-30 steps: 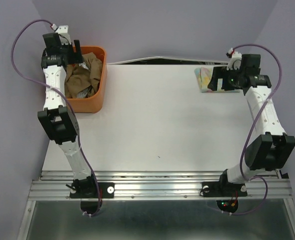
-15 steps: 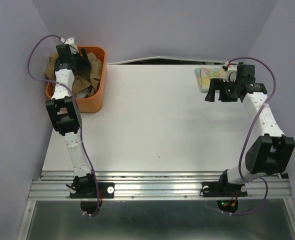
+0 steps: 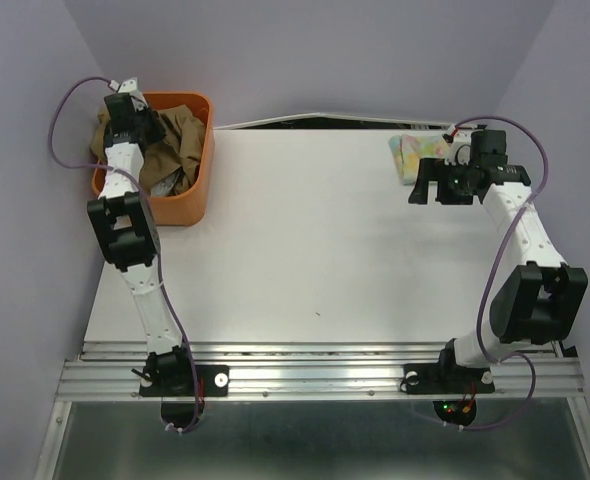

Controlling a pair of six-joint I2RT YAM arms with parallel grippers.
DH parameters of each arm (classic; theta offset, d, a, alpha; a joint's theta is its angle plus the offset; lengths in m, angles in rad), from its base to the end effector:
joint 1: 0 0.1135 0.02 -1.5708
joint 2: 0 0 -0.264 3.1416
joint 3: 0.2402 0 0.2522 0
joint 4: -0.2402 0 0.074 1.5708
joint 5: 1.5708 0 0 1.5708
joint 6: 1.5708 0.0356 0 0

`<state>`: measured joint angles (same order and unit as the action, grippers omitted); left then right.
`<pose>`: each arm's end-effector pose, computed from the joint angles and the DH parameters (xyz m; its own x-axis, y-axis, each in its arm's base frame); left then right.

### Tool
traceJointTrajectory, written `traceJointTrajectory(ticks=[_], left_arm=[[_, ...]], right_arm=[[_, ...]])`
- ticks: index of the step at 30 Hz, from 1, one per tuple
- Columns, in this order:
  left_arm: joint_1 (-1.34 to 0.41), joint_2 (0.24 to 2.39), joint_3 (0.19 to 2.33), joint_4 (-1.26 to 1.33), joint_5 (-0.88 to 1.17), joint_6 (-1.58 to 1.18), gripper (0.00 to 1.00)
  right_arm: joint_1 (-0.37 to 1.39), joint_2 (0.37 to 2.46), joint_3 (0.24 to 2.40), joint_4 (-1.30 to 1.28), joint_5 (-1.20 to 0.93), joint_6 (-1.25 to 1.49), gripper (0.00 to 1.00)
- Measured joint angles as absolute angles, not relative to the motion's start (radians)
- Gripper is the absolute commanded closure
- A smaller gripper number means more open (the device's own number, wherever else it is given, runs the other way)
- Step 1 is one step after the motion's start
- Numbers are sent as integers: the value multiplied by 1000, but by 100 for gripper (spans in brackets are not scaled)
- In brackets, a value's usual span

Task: Fold and stack the skirts
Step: Grab the skirt from the pile, then move the skirt to the center of the board

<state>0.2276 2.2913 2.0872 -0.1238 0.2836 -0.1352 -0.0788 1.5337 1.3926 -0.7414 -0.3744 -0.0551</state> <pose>0.5367 0.1141 0.2862 -0.3165 -0.2061 -0.9259 -0.0012 0.9762 -0.2169 0.3292 -0.0129 0.3195 -0.7600 0.0086 -0.6498 -0.2005 0.9480 0.2470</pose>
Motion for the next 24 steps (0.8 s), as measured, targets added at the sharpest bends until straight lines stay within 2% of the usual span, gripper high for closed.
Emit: traceJointTrajectory(ticks=[2,14,18,24], left_arm=[[232,2281,2087,-128,292,-131,100],[235,2043,2265,-239,393,-87,100],[236,1871,2269,-158,482,-127,100],[213,1751,2340,26,572,-260,100]], right_arm=[[-79,1534,1393,-741,-378,-55,0],[-79,1505,1393,-740,-413,-47,0],[-79,1481,1393,-740,-427,-46,0],[-79,1439,1393,-732,-452,-33,0]])
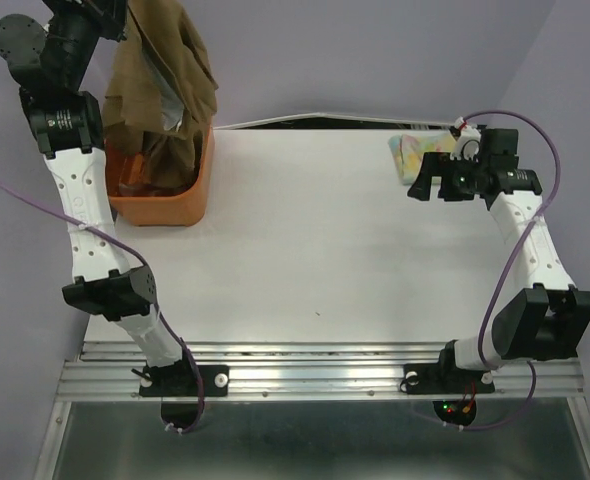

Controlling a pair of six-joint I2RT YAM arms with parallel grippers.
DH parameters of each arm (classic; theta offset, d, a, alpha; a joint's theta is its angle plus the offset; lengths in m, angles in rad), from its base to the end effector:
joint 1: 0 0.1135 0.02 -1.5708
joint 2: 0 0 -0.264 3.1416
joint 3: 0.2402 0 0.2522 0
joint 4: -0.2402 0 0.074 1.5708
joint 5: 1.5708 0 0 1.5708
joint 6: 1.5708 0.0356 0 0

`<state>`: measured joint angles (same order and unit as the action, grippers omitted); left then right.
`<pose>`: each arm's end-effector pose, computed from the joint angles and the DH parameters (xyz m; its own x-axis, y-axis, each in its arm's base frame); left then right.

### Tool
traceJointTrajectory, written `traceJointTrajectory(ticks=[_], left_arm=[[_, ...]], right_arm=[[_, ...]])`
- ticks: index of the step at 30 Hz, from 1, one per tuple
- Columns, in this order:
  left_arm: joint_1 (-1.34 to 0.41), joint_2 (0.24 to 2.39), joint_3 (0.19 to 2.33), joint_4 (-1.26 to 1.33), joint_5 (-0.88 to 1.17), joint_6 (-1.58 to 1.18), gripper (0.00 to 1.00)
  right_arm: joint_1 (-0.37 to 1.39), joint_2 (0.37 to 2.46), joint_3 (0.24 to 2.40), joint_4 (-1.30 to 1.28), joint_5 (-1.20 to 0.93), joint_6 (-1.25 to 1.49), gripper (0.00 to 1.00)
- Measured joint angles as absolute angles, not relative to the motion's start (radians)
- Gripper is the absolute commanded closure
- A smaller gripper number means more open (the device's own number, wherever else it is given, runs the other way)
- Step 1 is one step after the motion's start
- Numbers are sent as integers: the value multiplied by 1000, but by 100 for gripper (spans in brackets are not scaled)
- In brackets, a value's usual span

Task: Fold and stack the skirts
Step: Move the skirt to the center of the board

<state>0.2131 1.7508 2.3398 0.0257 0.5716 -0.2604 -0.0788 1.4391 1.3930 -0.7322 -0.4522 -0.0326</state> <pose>0.3193 0.0494 0.6191 0.4793 -0.1179 -0.8697 0.3906 0.9160 0.0911 0.3086 -0.0088 0.3494 -0.6917 0.0252 -0.7217 -0.2621 0.9225 0.2834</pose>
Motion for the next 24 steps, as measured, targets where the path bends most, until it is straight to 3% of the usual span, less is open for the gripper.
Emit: traceJointTrajectory(ticks=[10,13,24], left_arm=[[-105,1671,2365,171,565,-303,100],[-231,1619,2280,160,565,-247,100],[-418,1563,1871,14,613,-138,100]], right_arm=[[-79,1417,1398,-734,-509,-45,0],[-79,1391,1398,-734,-526,-56,0],[-79,1357,1429,-760,-531,-127,0]])
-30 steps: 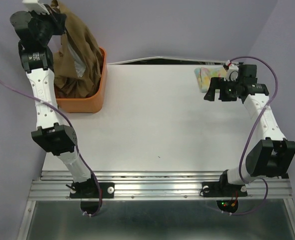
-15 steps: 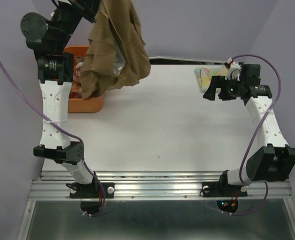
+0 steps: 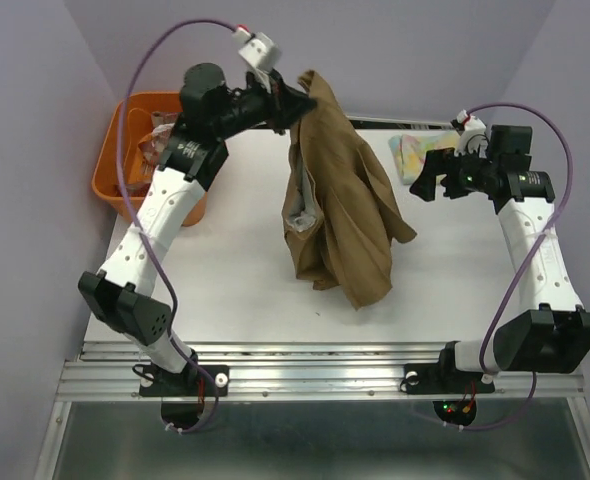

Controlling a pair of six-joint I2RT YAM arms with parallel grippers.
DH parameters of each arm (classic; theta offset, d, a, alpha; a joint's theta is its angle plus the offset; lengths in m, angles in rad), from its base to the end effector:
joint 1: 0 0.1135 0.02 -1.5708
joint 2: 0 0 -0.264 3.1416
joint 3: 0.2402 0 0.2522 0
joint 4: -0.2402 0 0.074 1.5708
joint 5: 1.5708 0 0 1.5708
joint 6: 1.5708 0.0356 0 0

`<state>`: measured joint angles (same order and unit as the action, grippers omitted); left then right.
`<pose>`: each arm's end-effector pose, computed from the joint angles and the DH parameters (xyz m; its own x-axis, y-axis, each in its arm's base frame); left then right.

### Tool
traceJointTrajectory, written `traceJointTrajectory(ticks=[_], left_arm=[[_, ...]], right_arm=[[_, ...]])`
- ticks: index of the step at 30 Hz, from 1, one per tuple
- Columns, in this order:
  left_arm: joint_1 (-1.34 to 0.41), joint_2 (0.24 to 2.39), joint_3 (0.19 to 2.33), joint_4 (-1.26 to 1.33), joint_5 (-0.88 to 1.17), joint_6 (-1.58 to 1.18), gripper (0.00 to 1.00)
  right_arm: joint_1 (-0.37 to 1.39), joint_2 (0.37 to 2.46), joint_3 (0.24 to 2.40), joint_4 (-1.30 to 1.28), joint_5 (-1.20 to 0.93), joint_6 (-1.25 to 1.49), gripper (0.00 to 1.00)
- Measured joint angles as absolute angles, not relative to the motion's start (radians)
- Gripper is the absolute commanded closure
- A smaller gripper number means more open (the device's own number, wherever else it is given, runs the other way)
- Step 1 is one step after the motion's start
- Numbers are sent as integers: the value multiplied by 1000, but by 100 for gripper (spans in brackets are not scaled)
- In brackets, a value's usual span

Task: Fold and stack the skirts
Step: Move the skirt to the center of the board

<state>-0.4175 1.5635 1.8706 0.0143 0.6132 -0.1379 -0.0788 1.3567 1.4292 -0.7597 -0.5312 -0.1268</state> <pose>0.2945 -0.1531 0.5413 0.1718 -0.1992 -0.9648 0.8625 0.5036 0.0496 0.2853 -0.0044 0.3826 -0.5865 -0.0630 -0.8075 -0.3999 0.8895 0.2210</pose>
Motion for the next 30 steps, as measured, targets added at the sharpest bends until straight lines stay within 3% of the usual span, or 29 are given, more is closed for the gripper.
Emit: traceJointTrajectory(ticks=[8,15,21,27,30], left_arm=[[-597,1792,1865,-432,707,255,100],[-675,1883,1866,-721,794,564,97],[-707,1882,1893,-836,868,716,96],[-712,1882,1902,-842,901,718,96],[-711,1883,1907,-842,917,701,95]], right_arm=[[-79,1356,1478,-815,-566,-317,0],[-76,1320,1425,-905,-783,-529,0],[32,1162,1250,-852,-883,-579,0],[195,1133,1176,-734,-885,-570,0],[261,1130,1129,-664,-838,-566,10]])
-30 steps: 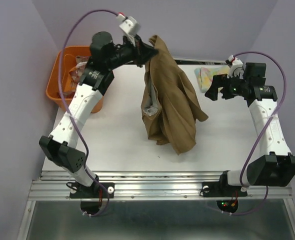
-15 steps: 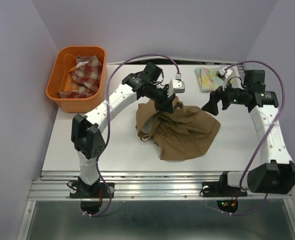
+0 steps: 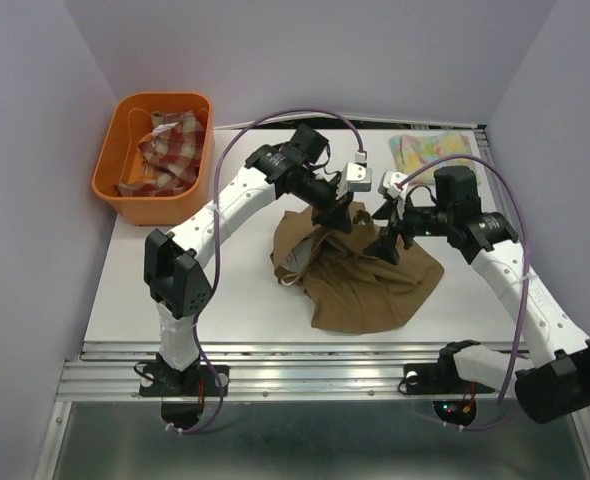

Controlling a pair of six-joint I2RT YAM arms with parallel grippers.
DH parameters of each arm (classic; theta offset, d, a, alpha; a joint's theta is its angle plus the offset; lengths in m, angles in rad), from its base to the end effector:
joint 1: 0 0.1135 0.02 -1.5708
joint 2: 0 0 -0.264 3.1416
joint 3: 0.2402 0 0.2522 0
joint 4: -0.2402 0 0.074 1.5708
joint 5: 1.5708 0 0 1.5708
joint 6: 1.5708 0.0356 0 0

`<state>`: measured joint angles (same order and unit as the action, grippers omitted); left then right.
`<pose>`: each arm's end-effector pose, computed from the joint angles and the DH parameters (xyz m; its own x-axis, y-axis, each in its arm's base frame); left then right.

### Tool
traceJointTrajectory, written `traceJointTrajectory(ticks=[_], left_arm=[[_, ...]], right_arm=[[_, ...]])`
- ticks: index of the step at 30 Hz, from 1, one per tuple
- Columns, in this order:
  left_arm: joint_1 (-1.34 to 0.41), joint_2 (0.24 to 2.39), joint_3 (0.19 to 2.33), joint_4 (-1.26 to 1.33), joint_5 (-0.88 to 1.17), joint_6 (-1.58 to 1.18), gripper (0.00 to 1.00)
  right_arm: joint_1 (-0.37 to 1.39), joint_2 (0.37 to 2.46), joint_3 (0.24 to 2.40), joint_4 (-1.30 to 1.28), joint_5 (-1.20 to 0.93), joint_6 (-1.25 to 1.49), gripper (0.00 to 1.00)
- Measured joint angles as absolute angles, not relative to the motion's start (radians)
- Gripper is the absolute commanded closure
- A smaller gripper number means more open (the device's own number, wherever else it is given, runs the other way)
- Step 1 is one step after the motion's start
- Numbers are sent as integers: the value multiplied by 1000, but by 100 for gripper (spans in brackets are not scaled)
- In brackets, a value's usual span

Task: Fold and stack the skirts
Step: Move the skirt to the center of the board, then flatten the skirt out

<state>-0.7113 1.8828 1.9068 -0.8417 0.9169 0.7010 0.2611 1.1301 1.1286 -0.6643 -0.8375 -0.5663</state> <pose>0.2921 -0.2890 0.3608 0.0990 0.4326 -0.8961 0.9742 -0.2259 -0.0014 0.2148 0.0848 0.3515 -0.1080 -0.4006 -0.9099 -0.9423 0.3329 -0.0346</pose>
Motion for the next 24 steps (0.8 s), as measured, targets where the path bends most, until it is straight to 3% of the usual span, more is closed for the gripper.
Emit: traceJointTrajectory(ticks=[5,9,10,12,18,24], left_arm=[[-712,1889,1937,-841,946,674,93],[-712,1890,1942,-842,968,663,89],[-712,1892,1942,-842,970,659,85],[-711,1893,1942,-834,969,649,72],[-675,1869,1894,-736,912,502,40],[-574,1584,1548,-553,636,394,19]], right_arm=[[325,1130,1069,-561,-764,-537,29],[347,1133,1046,-473,-695,-513,57],[349,1136,1046,-451,-679,-508,75],[350,1141,1047,-442,-672,-505,99],[355,1146,1061,-437,-618,-497,99],[355,1173,1156,-474,-530,-467,99]])
